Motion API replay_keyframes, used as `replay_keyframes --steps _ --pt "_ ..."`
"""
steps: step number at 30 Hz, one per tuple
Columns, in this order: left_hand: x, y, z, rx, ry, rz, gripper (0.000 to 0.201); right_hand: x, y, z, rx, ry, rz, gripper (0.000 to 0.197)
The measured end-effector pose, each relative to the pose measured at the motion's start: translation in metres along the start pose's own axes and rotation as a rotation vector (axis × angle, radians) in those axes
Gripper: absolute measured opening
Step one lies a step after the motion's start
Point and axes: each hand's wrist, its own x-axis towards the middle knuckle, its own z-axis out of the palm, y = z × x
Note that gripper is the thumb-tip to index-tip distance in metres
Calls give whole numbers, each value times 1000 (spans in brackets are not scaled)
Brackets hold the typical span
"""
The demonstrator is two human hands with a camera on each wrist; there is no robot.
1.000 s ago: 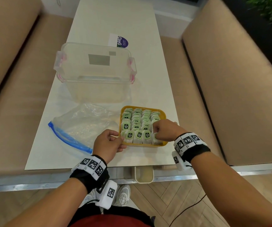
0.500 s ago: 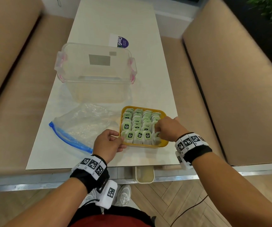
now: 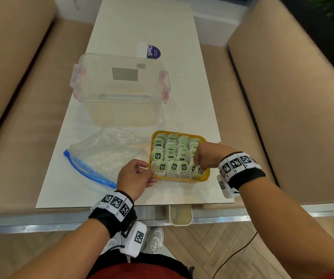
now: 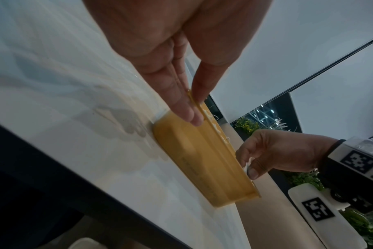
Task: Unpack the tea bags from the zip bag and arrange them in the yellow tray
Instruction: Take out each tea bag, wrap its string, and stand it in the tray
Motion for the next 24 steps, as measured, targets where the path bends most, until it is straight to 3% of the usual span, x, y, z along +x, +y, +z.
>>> replay_keyframes --steps 9,18,24 --pt "-1 1 1 -1 7 -6 18 -1 -7 -1 25 -121 -26 13" --pt "-2 3 1 -3 13 -8 19 8 -10 16 -43 -69 -2 28" --pt "-1 2 1 7 17 -8 18 8 -11 24 -84 42 -11 21"
